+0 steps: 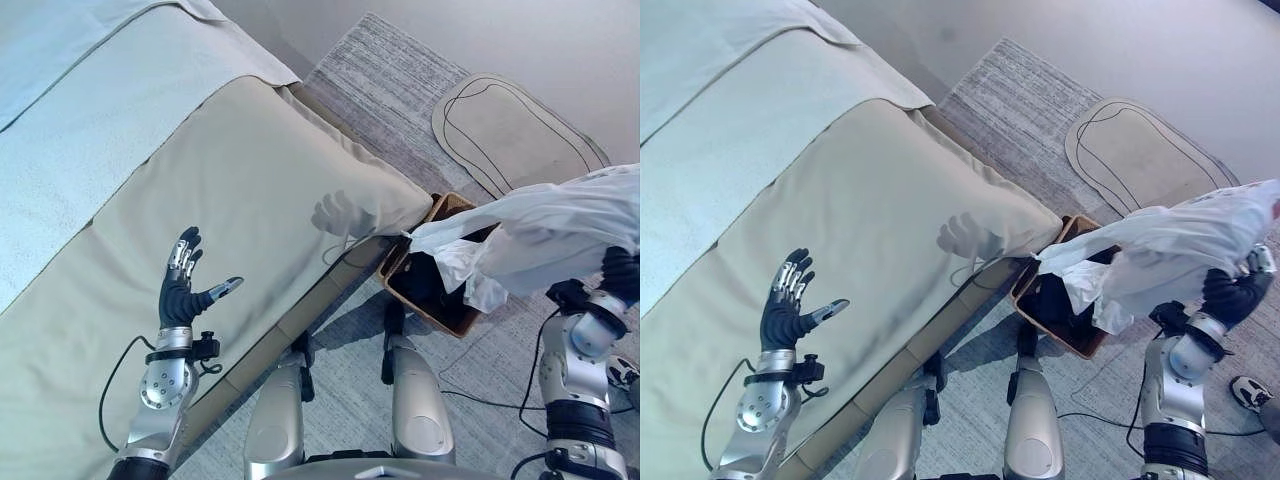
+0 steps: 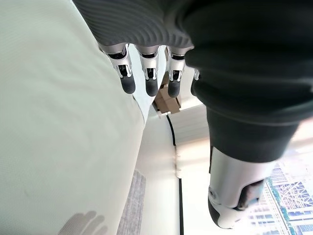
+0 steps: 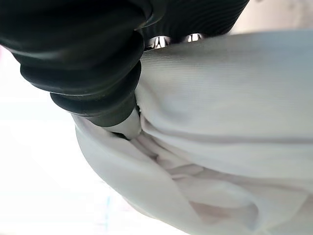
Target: Pick up clothes into the bucket
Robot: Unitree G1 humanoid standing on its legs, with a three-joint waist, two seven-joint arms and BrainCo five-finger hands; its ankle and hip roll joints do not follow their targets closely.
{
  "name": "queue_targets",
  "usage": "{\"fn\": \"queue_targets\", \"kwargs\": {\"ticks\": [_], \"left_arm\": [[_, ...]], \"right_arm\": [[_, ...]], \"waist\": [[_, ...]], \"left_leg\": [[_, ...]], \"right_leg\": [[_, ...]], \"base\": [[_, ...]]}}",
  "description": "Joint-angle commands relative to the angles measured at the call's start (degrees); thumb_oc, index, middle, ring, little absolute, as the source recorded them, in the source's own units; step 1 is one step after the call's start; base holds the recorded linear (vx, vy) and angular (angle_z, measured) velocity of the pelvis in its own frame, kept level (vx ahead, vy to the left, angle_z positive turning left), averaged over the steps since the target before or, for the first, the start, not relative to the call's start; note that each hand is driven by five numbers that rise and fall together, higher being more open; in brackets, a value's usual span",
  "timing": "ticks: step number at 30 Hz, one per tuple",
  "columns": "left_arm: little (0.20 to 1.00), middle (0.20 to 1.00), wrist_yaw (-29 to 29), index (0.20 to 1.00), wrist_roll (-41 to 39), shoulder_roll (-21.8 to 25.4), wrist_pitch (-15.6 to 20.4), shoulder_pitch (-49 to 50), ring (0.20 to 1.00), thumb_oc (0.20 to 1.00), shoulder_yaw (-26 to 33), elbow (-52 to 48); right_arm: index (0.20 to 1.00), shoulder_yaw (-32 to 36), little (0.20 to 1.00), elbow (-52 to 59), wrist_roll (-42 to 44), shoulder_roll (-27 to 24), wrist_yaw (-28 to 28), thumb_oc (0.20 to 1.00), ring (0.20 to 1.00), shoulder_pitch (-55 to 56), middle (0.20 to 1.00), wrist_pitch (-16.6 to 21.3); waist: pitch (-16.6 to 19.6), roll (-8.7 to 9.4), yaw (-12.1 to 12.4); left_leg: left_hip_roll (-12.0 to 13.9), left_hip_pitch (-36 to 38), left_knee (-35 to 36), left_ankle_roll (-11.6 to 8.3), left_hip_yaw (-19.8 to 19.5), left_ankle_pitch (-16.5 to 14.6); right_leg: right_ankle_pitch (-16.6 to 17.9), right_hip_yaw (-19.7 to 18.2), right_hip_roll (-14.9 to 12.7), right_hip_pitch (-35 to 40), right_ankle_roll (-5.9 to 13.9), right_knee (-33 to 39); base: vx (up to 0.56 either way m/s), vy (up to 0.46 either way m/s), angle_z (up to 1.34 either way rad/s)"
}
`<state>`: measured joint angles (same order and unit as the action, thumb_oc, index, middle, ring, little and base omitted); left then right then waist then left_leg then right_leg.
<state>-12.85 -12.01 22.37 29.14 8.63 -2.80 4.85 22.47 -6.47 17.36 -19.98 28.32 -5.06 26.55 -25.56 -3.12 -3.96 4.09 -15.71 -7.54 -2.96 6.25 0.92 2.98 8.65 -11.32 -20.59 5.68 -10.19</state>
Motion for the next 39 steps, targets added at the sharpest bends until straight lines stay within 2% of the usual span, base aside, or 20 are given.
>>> {"fn": "queue_targets", "kwargs": {"ticks": [1,8,17,24,30,39], "left_arm": [[1.0,1.0,-0.3,1.0,1.1,1.7,3.5,1.6,1.0,1.0,3.4,-2.5],[1.0,1.0,-0.7,1.0,1.8,1.6,3.5,1.3,1.0,1.0,3.6,-1.9],[1.0,1.0,-1.3,1.0,2.0,1.6,3.8,1.4,1.0,1.0,4.5,-1.2],[1.0,1.0,-2.2,1.0,1.8,1.9,4.7,3.1,1.0,1.0,5.4,-0.7],[1.0,1.0,-2.1,1.0,2.9,4.0,5.0,4.9,1.0,1.0,5.5,-0.9],[1.0,1.0,-1.9,1.0,0.7,3.7,5.2,3.9,1.0,1.0,4.7,-1.7]], "right_arm": [[0.2,3.7,0.2,6.8,-1.3,-2.8,-0.6,0.2,0.2,0.4,0.2,7.0],[0.2,4.4,0.2,11.7,0.3,-1.7,-2.2,0.2,0.2,1.1,0.2,8.7],[0.2,2.0,0.2,7.8,-0.8,0.1,-1.6,0.2,0.2,3.7,0.2,6.4],[0.2,1.5,0.2,7.1,-2.5,1.5,-0.6,0.2,0.2,4.3,0.2,5.9],[0.2,2.0,0.2,8.8,-1.4,0.5,-2.3,0.2,0.2,4.7,0.2,6.8],[0.2,-2.9,0.2,4.1,-0.2,-1.4,-2.2,0.2,0.2,0.5,0.2,5.4]], "waist": [[5.8,2.72,-1.9],[6.1,3.05,-2.4],[5.0,3.09,-2.9],[2.6,1.33,-3.7],[1.3,0.08,-4.3],[-1.6,-1.36,-3.9]], "left_leg": [[1.3,-2.7,-6.9,0.09,-0.9,-4.3],[1.2,-1.8,-6.0,0.07,-0.4,-4.2],[1.2,-2.6,-7.0,0.13,-0.5,-4.4],[0.9,-3.3,-7.4,0.2,0.3,-4.2],[0.8,-5.0,-8.7,0.32,0.9,-4.5],[0.9,-10.8,-12.5,0.35,1.2,-5.5]], "right_leg": [[-1.5,0.5,-5.0,4.0,4.06,-1.9],[-1.0,0.0,-4.8,4.5,4.05,-0.8],[-1.2,-0.5,-4.5,3.6,3.83,-1.5],[-1.0,-1.8,-4.7,1.8,3.72,-2.5],[-1.4,-3.2,-4.5,-0.7,3.49,-4.0],[-2.2,-4.2,-4.8,-6.5,3.01,-7.4]], "base": [[0.0,0.0,0.0],[0.0,0.0,0.0],[-0.01,-0.006,0.0],[-0.03,0.001,-0.09],[-0.03,0.005,-0.04],[-0.06,-0.009,-0.04]]}}
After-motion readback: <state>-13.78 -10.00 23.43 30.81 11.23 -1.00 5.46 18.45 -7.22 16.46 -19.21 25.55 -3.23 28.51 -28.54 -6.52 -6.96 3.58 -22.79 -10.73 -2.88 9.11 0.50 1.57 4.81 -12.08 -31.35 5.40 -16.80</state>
